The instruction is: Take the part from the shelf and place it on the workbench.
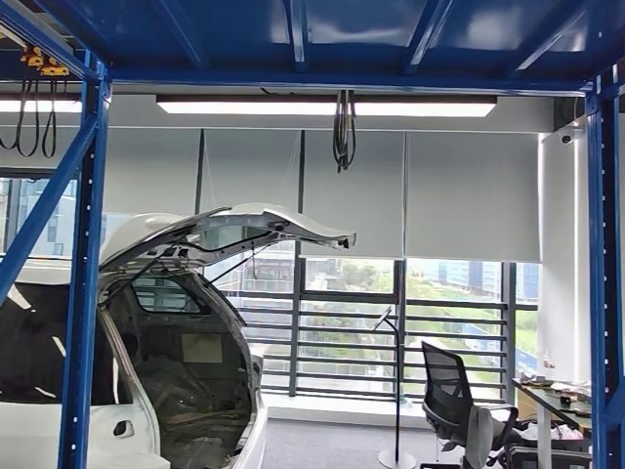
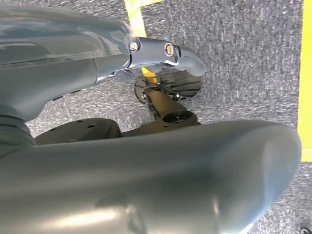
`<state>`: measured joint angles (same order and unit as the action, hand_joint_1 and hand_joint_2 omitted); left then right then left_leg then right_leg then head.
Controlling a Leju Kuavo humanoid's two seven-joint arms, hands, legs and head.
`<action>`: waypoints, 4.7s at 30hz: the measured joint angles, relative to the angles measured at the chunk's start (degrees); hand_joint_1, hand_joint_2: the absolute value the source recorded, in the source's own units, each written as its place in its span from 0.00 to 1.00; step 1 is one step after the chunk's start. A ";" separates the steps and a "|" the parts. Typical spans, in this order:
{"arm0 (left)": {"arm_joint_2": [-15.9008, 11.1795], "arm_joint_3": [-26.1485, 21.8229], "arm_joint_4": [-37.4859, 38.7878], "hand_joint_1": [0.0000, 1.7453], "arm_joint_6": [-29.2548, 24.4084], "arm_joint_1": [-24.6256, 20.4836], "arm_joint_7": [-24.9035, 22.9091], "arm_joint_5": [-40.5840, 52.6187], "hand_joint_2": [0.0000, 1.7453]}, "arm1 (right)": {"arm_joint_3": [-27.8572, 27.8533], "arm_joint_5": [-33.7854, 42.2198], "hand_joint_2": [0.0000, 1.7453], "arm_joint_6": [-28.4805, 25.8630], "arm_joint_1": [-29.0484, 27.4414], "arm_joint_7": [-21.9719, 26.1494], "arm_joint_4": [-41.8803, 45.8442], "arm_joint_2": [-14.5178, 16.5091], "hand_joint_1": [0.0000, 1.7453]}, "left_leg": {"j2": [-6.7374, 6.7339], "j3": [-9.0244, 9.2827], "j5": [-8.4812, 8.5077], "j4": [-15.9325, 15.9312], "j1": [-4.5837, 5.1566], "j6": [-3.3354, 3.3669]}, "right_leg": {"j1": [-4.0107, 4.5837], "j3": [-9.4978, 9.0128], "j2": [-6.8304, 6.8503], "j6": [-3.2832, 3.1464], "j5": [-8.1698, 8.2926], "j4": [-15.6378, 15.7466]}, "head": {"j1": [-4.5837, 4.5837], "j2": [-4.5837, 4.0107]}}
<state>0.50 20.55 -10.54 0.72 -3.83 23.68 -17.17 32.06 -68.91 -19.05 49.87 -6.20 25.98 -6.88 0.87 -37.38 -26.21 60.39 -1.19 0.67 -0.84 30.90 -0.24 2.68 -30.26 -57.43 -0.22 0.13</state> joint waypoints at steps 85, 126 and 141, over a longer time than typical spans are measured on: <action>-1.23 -2.69 0.01 0.00 2.24 2.11 7.15 -4.43 0.00 | 15.02 84.13 1.00 42.88 -20.51 23.28 65.46 3.18 1.00 | -0.28 -4.62 -7.56 12.60 -0.24 -2.33 | 0.25 1.99 0.09 -3.19 1.57 -0.54 | 0.01 0.00; -5.02 -2.98 0.58 0.00 3.46 3.12 3.97 -4.96 0.00 | 13.95 83.47 1.00 43.35 -22.94 25.05 65.35 2.64 1.00 | -0.57 7.98 -4.50 -2.58 0.10 -0.97 | 1.12 5.62 0.46 -1.58 4.33 -1.57 | -0.02 0.00; -6.06 -2.95 0.80 0.00 2.57 3.29 2.52 -4.93 0.00 | 13.03 82.30 1.00 45.46 -22.74 27.66 65.75 2.81 1.00 | -0.71 1.24 1.80 -2.63 1.28 -0.45 | 2.13 -4.65 0.43 -3.85 -0.56 3.10 | -0.02 0.00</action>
<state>-5.56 17.60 -9.74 3.29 -0.54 26.20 -22.10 45.09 13.39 26.41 27.13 21.46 91.73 -4.07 0.17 -36.13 -24.41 57.76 0.09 0.21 1.29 26.24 0.19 -1.17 -30.82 -54.34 -0.24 0.13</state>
